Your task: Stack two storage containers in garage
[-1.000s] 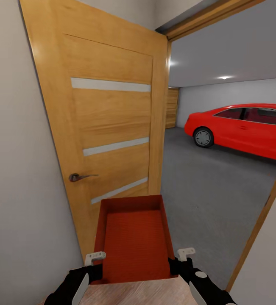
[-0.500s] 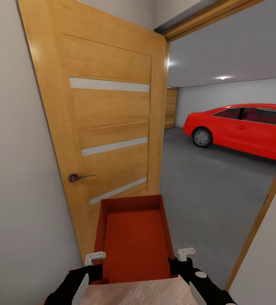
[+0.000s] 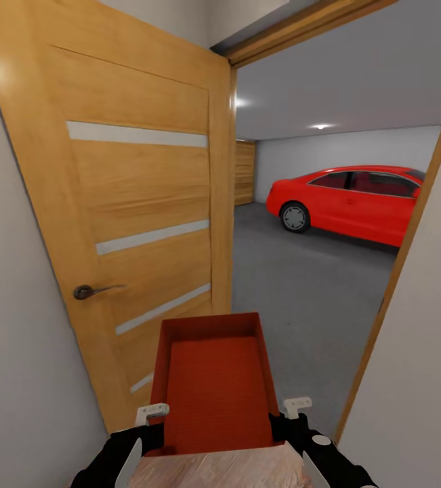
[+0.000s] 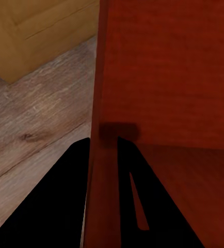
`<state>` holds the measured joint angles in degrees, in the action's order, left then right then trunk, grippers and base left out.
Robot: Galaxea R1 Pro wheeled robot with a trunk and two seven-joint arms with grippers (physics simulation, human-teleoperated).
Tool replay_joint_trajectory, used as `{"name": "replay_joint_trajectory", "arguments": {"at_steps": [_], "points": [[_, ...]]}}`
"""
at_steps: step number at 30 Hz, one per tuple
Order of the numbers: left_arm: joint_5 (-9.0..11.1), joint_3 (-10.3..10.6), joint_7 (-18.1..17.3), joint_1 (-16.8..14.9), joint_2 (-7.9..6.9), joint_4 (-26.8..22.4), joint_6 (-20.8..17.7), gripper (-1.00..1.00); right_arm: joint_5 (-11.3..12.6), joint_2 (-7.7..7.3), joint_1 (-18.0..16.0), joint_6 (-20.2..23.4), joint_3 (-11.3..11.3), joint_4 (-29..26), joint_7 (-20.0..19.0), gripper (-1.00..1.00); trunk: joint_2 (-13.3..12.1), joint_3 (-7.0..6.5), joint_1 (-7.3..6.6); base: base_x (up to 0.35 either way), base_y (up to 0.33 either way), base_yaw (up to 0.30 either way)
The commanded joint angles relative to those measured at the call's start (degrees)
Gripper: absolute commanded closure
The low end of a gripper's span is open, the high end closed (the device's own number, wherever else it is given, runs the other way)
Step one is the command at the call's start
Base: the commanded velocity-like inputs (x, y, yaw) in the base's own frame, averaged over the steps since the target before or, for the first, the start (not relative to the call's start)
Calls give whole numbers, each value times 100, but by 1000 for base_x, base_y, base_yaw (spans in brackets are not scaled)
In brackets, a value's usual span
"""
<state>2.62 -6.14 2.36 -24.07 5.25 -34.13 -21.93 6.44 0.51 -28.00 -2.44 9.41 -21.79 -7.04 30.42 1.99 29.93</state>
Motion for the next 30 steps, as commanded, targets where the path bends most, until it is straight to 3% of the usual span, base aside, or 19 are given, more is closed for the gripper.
{"name": "replay_joint_trajectory", "arguments": {"at_steps": [1,30], "points": [[-139,-62,148,-5,-107,-59,110,100,77,-7,-4,-25,113,17,-122,100,12,13,3,0,0,-274],[-134,-62,142,-3,-98,-59,110,100,77,-7,-4,-26,113,17,-122,100,12,13,3,0,0,-277]]}}
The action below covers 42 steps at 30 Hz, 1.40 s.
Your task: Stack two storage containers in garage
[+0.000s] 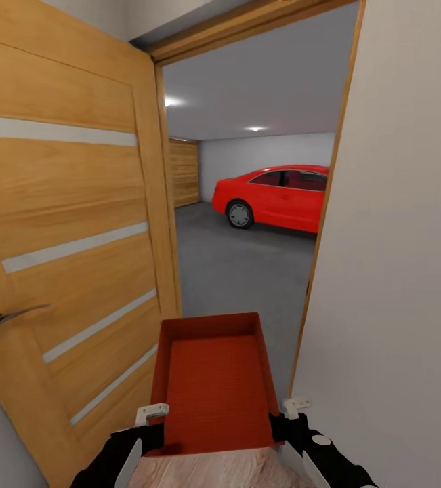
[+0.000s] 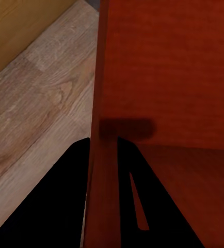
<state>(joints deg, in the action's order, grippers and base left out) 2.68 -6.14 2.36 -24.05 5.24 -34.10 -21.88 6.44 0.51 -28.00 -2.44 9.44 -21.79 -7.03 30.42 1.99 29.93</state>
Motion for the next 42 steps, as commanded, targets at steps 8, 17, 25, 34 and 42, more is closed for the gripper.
{"name": "replay_joint_trajectory", "arguments": {"at_steps": [8,17,25,34,42], "points": [[-145,-63,142,-6,-94,-62,105,100,73,-7,-3,-27,109,17,-123,100,12,13,3,0,0,-280],[-148,-58,142,-7,-99,-62,105,100,68,-7,-4,-29,103,17,-157,100,12,13,3,0,24,-68],[-149,-56,142,-8,-102,-62,105,100,68,-7,-4,-29,102,17,-167,100,12,13,3,0,240,-1],[-154,-61,142,-7,-102,-62,105,100,68,-7,-4,-29,102,17,-184,100,12,13,3,108,239,0],[-154,-62,142,-4,-102,-62,105,100,68,-7,-4,-29,102,17,-185,100,12,13,3,194,222,0]]}}
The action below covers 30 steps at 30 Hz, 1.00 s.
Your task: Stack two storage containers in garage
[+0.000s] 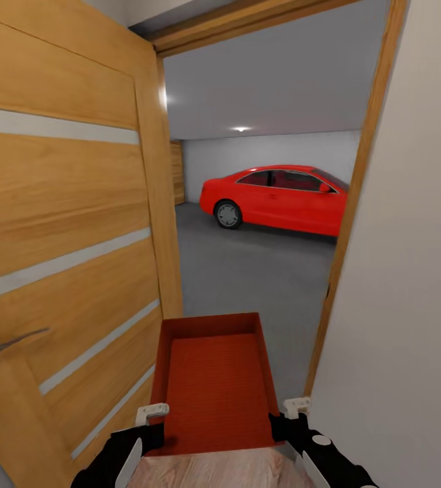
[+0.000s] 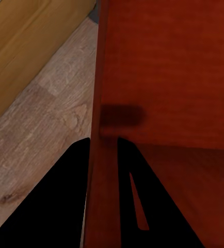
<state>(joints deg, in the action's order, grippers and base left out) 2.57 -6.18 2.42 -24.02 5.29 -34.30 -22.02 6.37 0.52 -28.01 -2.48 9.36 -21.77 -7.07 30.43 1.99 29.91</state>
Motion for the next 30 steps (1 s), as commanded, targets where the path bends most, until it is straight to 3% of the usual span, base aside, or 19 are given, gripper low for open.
{"name": "replay_joint_trajectory", "arguments": {"at_steps": [1,12,30], "points": [[-142,-57,136,-9,-107,-41,119,100,75,-8,-3,-24,110,15,-181,100,11,12,5,207,211,0],[-142,-57,136,-10,-107,-41,119,100,78,-8,-3,-24,110,15,-181,100,11,12,5,200,173,0],[-141,-53,137,-8,-107,-41,119,100,81,-8,-3,-24,116,15,-181,100,11,12,5,15,27,0]]}}
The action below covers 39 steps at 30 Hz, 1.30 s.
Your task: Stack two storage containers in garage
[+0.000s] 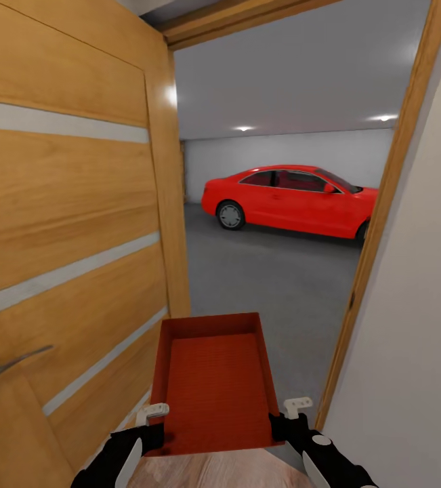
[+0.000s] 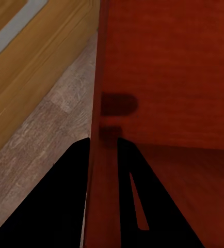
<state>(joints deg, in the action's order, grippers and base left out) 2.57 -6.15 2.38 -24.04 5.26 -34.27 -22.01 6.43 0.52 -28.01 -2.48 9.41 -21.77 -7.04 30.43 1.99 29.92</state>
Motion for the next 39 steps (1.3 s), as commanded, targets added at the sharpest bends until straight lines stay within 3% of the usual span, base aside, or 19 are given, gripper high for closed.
{"name": "replay_joint_trajectory", "arguments": {"at_steps": [1,27,39], "points": [[-140,-56,144,-7,-104,-45,118,100,74,-8,-3,-24,111,15,-183,100,11,12,3,99,185,0],[-141,-62,148,-10,-104,-45,118,100,77,-8,-3,-24,105,15,-183,100,11,12,3,19,29,0],[-141,-62,148,-5,-96,-45,118,100,74,-8,-3,-22,114,15,-183,100,11,12,3,0,0,-254]]}}
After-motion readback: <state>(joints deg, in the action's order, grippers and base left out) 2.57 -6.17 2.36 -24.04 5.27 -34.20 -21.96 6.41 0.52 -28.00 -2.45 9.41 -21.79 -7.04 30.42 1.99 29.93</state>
